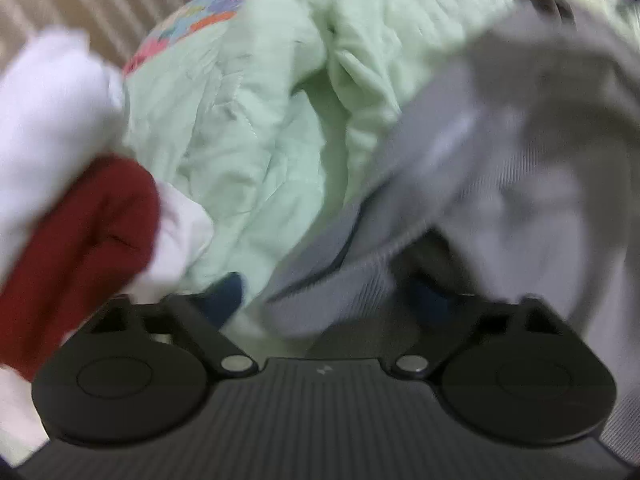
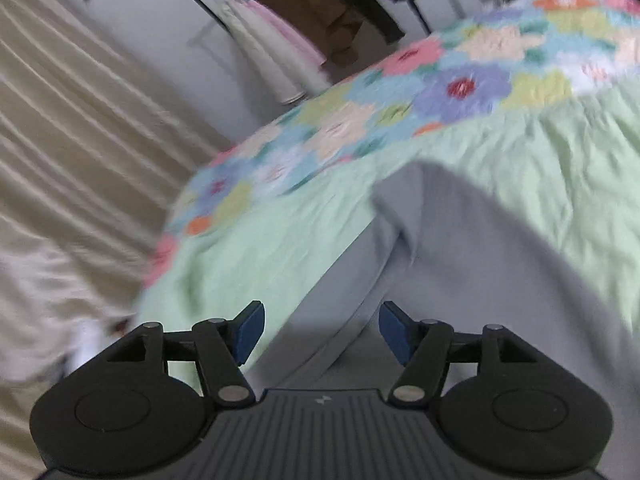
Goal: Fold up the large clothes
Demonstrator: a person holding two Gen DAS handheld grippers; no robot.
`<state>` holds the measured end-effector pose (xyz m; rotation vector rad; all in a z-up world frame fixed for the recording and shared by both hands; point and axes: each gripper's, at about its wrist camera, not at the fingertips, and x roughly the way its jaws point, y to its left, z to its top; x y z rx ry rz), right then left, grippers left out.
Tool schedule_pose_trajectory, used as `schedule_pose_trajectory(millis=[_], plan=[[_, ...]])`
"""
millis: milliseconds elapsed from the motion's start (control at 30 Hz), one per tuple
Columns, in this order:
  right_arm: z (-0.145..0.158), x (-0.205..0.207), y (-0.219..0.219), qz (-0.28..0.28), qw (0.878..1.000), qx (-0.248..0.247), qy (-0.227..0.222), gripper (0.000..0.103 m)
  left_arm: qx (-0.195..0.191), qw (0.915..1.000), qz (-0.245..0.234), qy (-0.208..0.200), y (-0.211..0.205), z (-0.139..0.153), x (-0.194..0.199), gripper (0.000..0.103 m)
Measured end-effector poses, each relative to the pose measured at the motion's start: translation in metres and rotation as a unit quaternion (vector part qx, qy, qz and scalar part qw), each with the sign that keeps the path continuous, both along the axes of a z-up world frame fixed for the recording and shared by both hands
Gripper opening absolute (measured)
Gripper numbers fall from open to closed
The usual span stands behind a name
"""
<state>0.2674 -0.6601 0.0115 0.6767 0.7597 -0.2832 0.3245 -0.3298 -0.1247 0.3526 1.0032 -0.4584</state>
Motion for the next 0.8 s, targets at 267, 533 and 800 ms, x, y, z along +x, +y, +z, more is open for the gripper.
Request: schedule_pose_trajectory(millis=[267,533,800], plan=[[-0.060,0.069,-0.015,-0.022,0.997,-0.068,0.037,0.004,-0.043,0.9983,0.011,-0.037,0.004,0.012,0.006,0.005],[-0.015,0.086,-0.024,0.016,0.988,-0.037,-0.146,0.007,-0.070,0.9697,0.146,-0.183,0.026,0.055,0.039,0.027],[-0.026,0.079,-0.030,0.002,0.998,-0.024,-0.061,0.058,-0.029,0.9763,0.136,-0.166,0.032,0.021,0.047,0.057]])
